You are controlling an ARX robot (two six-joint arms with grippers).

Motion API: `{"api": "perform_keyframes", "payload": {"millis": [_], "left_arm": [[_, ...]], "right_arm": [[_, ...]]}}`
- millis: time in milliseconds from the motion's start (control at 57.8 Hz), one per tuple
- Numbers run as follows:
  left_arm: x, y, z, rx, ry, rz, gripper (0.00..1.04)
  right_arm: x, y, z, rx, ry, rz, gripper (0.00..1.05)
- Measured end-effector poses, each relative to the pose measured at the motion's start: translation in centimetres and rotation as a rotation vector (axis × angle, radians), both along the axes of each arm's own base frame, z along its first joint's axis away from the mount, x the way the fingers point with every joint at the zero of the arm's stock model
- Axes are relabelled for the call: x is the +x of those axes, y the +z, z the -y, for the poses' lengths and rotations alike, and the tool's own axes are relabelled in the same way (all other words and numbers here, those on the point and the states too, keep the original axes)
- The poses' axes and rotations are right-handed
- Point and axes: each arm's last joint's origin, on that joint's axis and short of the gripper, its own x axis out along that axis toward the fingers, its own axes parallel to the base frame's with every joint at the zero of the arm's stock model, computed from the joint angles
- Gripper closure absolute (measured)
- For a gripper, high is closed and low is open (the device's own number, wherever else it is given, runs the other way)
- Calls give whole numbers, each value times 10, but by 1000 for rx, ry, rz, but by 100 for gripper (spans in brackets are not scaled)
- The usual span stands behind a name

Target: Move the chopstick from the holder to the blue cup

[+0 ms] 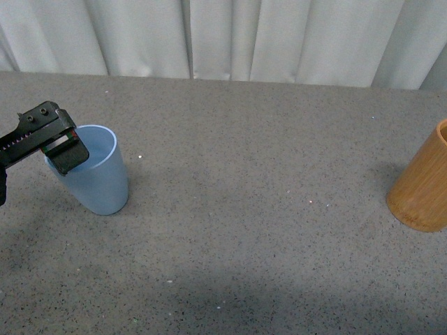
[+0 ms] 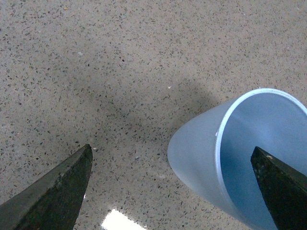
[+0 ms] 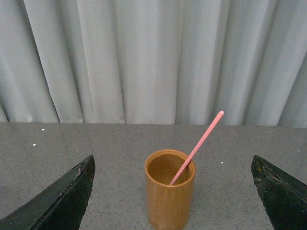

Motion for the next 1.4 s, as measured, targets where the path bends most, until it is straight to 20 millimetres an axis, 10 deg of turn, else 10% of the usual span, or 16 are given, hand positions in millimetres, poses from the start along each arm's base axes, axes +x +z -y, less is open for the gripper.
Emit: {"api": "perform_keyframes", "payload": {"millis": [346,830,1401], "left_arm": [[3,-7,-2,12,26,-24,7],[5,-6,7,-5,-17,-3,101],[33,37,38,-14,-184,116,101]], "right_arm": [[0,0,0,0,0,0,10],[0,0,0,0,0,0,10],[0,0,0,0,0,0,10]]}}
